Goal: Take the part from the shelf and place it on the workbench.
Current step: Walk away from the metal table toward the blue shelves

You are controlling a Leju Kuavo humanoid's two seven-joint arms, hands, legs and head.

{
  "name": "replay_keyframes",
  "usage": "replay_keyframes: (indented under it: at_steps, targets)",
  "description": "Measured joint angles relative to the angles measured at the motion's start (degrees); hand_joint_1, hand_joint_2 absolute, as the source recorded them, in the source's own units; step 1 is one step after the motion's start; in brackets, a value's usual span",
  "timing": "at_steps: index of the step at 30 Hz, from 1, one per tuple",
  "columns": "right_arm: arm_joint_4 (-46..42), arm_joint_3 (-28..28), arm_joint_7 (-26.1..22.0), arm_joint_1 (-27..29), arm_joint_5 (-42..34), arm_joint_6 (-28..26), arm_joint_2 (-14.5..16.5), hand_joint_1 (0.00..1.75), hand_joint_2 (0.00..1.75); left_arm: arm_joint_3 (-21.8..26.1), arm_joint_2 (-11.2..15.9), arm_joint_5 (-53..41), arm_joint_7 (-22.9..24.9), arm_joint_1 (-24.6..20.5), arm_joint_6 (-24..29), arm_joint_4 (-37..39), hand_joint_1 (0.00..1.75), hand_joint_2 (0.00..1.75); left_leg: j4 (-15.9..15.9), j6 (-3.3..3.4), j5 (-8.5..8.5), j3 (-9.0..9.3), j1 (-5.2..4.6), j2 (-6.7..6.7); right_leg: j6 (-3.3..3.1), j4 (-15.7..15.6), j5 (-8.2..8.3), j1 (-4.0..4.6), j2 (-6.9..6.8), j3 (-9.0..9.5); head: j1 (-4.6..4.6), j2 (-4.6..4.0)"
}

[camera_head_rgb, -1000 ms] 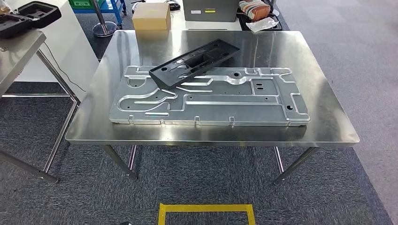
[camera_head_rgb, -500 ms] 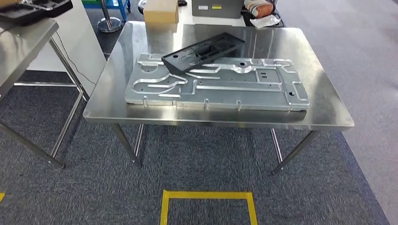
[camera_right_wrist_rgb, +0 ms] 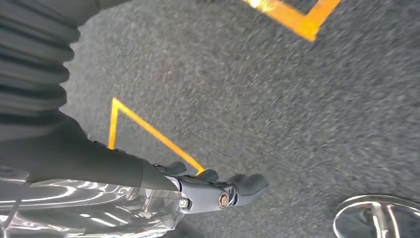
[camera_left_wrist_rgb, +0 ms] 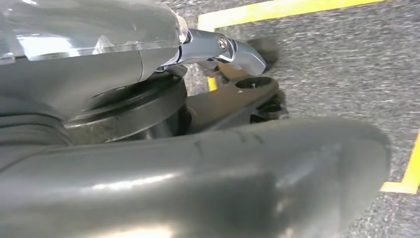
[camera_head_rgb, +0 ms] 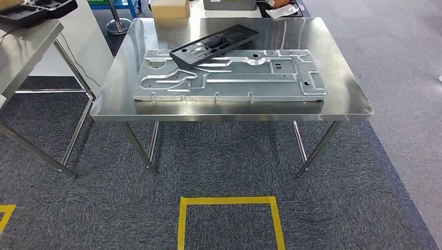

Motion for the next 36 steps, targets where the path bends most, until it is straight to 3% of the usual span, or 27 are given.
replay_keyframes:
  at_steps: [1, 2, 3, 4, 5, 6, 8, 9, 10, 12, 13, 16, 17, 18, 19, 20, 21, 23, 25, 27, 28, 30, 31, 32, 33, 34, 36]
  targets:
    - [0.43, 0.08, 0.41, -0.01, 0.93, 0.01, 0.02, 0.00, 0.00, -0.04, -0.01, -0.01, 0.28, -0.04, -0.02, -0.01, 0.00, 0.00, 3.85, -0.18, -2.40, -0.70, 0.02, 0.00, -0.05, 0.15, 0.69, 0.07, -0.06, -0.98, 0.00, 0.00]
    - [0.81, 0.26, 0.91, -0.01, 1.88, 0.03, 0.04, 0.00, 0.00, -0.08, -0.02, -0.01, 0.49, -0.08, -0.04, -0.03, 0.00, 0.00, 7.10, -0.31, -3.37, -0.98, 0.03, 0.00, -0.04, 0.39, 1.38, 0.14, -0.11, -2.05, 0.00, 0.00]
    - [1.14, 0.52, 1.44, -0.01, 2.79, 0.07, 0.07, 0.00, 0.00, -0.11, -0.07, -0.01, 0.62, -0.09, -0.03, -0.05, 0.00, 0.00, 9.03, -0.37, -2.89, -0.56, 0.03, 0.00, 0.01, 0.74, 2.05, 0.19, -0.15, -3.22, -0.01, 0.00]
    - [1.41, 0.86, 1.99, -0.01, 3.61, 0.13, 0.09, 0.00, 0.00, -0.14, -0.13, 0.00, 0.69, -0.09, -0.01, -0.07, 0.00, 0.00, 8.96, -0.35, -1.29, 0.75, 0.03, 0.00, 0.11, 1.19, 2.63, 0.22, -0.17, -4.41, -0.01, 0.00]
    - [1.67, 1.24, 2.59, -0.01, 4.29, 0.23, 0.10, 0.00, 0.00, -0.17, -0.20, 0.01, 0.76, -0.08, 0.04, -0.08, 0.00, 0.00, 6.91, -0.25, 0.50, 2.98, 0.03, -0.01, 0.24, 1.69, 3.16, 0.23, -0.16, -5.56, -0.01, 0.00]
    - [1.91, 1.65, 3.36, -0.06, 4.98, 0.40, 0.10, 0.00, 0.00, -0.22, -0.31, 0.01, 0.81, -0.07, 0.08, -0.11, 0.00, 0.00, 3.07, -0.08, 1.13, 6.12, 0.02, -0.02, 0.44, 2.25, 3.62, 0.25, -0.14, -6.55, -0.01, 0.00]
    - [2.34, 2.53, 5.29, -0.12, 6.28, 0.81, 0.10, 0.00, 0.00, -0.32, -0.60, 0.03, 0.89, -0.08, 0.11, -0.21, 0.00, 0.00, -5.33, 0.50, -0.25, 11.89, -0.18, -0.10, 0.99, 3.21, 4.43, 0.37, -0.13, -7.78, 0.01, 0.00]
    - [2.51, 2.97, 6.26, -0.16, 6.84, 1.01, 0.10, 0.00, 0.00, -0.35, -0.79, 0.04, 0.90, -0.09, 0.10, -0.26, 0.00, 0.00, -7.87, 0.91, -1.28, 13.38, -0.33, -0.15, 1.31, 3.44, 4.89, 0.41, -0.16, -8.02, 0.01, 0.00]
    - [2.67, 3.38, 7.13, -0.16, 7.33, 1.22, 0.09, 0.00, 0.00, -0.37, -0.96, 0.06, 0.90, -0.08, 0.08, -0.30, 0.00, 0.00, -8.86, 1.38, -1.51, 13.70, -0.50, -0.17, 1.65, 3.46, 5.39, 0.41, -0.20, -8.13, 0.01, 0.00]
    - [2.98, 4.11, 9.02, -0.09, 8.28, 2.09, 0.04, 0.00, 0.00, -0.38, -1.31, 0.07, 0.96, -0.12, 0.03, -0.32, 0.00, 0.00, -8.85, 2.43, -0.38, 12.58, -0.43, 0.00, 2.32, 3.62, 5.51, 0.25, -0.13, -8.62, -0.01, 0.00]
    - [3.11, 4.46, 10.05, -0.02, 8.74, 2.82, 0.02, 0.00, 0.00, -0.39, -1.41, 0.07, 0.99, -0.23, 0.02, -0.34, 0.00, 0.00, -8.93, 2.91, 0.40, 11.82, -0.34, 0.10, 2.65, 4.48, 3.99, 0.16, -0.01, -9.05, -0.01, 0.00]
    - [3.53, 5.47, 12.73, 0.16, 10.00, 6.06, -0.03, 0.00, 0.00, -0.40, -1.57, 0.07, 1.16, -0.64, -0.05, -0.39, 0.00, 0.00, -8.91, 3.62, 2.77, 9.02, -0.32, 0.23, 3.48, 12.64, -4.90, -0.14, 0.28, -10.74, -0.01, 0.00]
    - [3.68, 5.94, 13.70, 0.17, 10.72, 7.93, -0.03, 0.00, 0.00, -0.41, -1.60, 0.05, 1.26, -0.77, -0.08, -0.40, 0.00, 0.00, -8.80, 3.61, 3.48, 8.09, -0.37, 0.26, 3.64, 15.95, -6.47, -0.20, 0.30, -11.08, -0.01, 0.00]
    - [3.80, 6.58, 14.86, 0.19, 11.86, 10.27, -0.03, 0.00, 0.00, -0.43, -1.61, 0.03, 1.41, -0.94, -0.10, -0.40, 0.00, 0.00, -8.62, 3.52, 4.18, 7.10, -0.41, 0.31, 3.73, 18.14, -6.40, -0.22, 0.31, -10.83, -0.01, 0.00]
    - [3.90, 7.32, 16.00, 0.22, 13.20, 12.60, -0.03, 0.00, 0.00, -0.47, -1.61, 0.01, 1.60, -1.15, -0.12, -0.40, 0.00, 0.00, -8.39, 3.41, 4.82, 6.07, -0.44, 0.35, 3.71, 18.63, -5.14, -0.22, 0.32, -9.81, -0.01, 0.00]
    - [3.96, 8.21, 17.07, 0.25, 14.85, 14.63, -0.03, 0.00, 0.00, -0.54, -1.61, -0.02, 1.78, -1.36, -0.13, -0.40, 0.00, 0.00, -8.13, 3.27, 5.43, 5.06, -0.46, 0.36, 3.58, 17.08, -3.42, -0.22, 0.34, -7.77, -0.01, 0.00]
    - [4.00, 9.20, 17.94, 0.28, 16.59, 16.11, -0.03, 0.00, 0.00, -0.66, -1.61, -0.04, 1.96, -1.59, -0.15, -0.40, 0.00, 0.00, -7.86, 3.13, 5.99, 4.20, -0.47, 0.35, 3.31, 13.71, -2.18, -0.19, 0.40, -4.79, -0.01, 0.00]
    - [4.03, 11.61, 19.02, 0.26, 19.93, 17.79, -0.02, 0.00, 0.00, -0.99, -1.68, -0.09, 2.28, -1.92, -0.16, -0.43, 0.00, 0.00, -7.47, 2.68, 7.01, 3.07, -0.65, 0.29, 2.61, 4.99, -2.64, 0.08, 0.52, 1.37, 0.00, 0.00]
    - [4.06, 14.18, 19.40, 0.28, 22.33, 18.76, 0.04, 0.00, 0.00, -1.27, -1.75, -0.13, 2.53, -2.11, -0.16, -0.44, 0.00, 0.00, -7.49, 2.02, 8.11, 2.58, -0.68, 0.32, 1.95, 0.39, -3.87, 0.48, 0.58, 3.90, 0.00, 0.00]
    - [4.19, 16.20, 19.47, 0.40, 23.56, 19.33, 0.23, 0.00, 0.00, -1.38, -1.75, -0.14, 2.61, -2.17, -0.15, -0.43, 0.00, 0.00, -7.48, 1.33, 8.49, 2.16, -0.60, 0.26, 1.18, -0.13, -2.98, 0.34, 0.38, 3.21, -0.01, 0.00]
    - [4.25, 16.95, 19.48, 0.43, 23.93, 19.45, 0.33, 0.00, 0.00, -1.40, -1.73, -0.15, 2.61, -2.21, -0.14, -0.43, 0.00, 0.00, -6.75, 1.04, 7.31, 1.74, -0.57, 0.18, 0.71, -0.24, -2.27, 0.21, 0.18, 2.60, -0.01, 0.00]
    - [4.32, 18.24, 19.47, 0.49, 24.51, 19.49, 0.42, 0.00, 0.00, -1.42, -1.69, -0.16, 2.52, -2.35, -0.13, -0.42, 0.00, 0.00, -2.02, 0.56, 1.75, 0.42, -0.47, 0.07, 0.08, -0.37, -0.75, 0.10, -0.25, 0.96, -0.01, 0.00]
    - [4.32, 18.78, 19.46, 0.57, 24.77, 19.50, 0.44, 0.00, 0.00, -1.43, -1.66, -0.17, 2.46, -2.43, -0.13, -0.42, 0.00, 0.00, 1.74, 0.36, -1.33, -0.18, -0.43, 0.07, -0.06, -0.29, -0.01, 0.16, -0.31, -0.01, -0.01, 0.00]
    - [4.33, 19.28, 19.44, 0.65, 25.00, 19.51, 0.46, 0.00, 0.00, -1.44, -1.64, -0.17, 2.40, -2.48, -0.10, -0.42, 0.00, 0.00, 5.45, 0.18, -3.29, -0.50, -0.40, 0.08, -0.05, -0.12, 0.73, 0.21, -0.37, -1.08, -0.01, 0.00]
    - [4.34, 19.68, 19.42, 0.71, 25.20, 19.52, 0.47, 0.00, 0.00, -1.44, -1.63, -0.16, 2.37, -2.47, -0.07, -0.42, 0.00, 0.00, 8.17, 0.05, -3.72, -0.28, -0.38, 0.08, 0.00, 0.16, 1.42, 0.24, -0.39, -2.22, -0.01, 0.00]
    - [4.34, 20.06, 19.39, 0.73, 25.35, 19.53, 0.49, 0.00, 0.00, -1.46, -1.63, -0.16, 2.38, -2.39, -0.03, -0.42, 0.00, 0.00, 9.07, -0.02, -2.66, 0.73, -0.33, 0.07, 0.10, 0.55, 2.06, 0.24, -0.39, -3.44, -0.01, 0.00]
    - [4.37, 20.70, 19.21, 0.74, 25.52, 19.56, 0.55, 0.00, 0.00, -1.52, -1.63, -0.15, 2.46, -2.00, 0.06, -0.43, 0.00, 0.00, 5.01, 0.00, 0.49, 5.30, -0.13, 0.07, 0.42, 1.57, 3.10, 0.20, -0.30, -5.74, -0.01, 0.00]
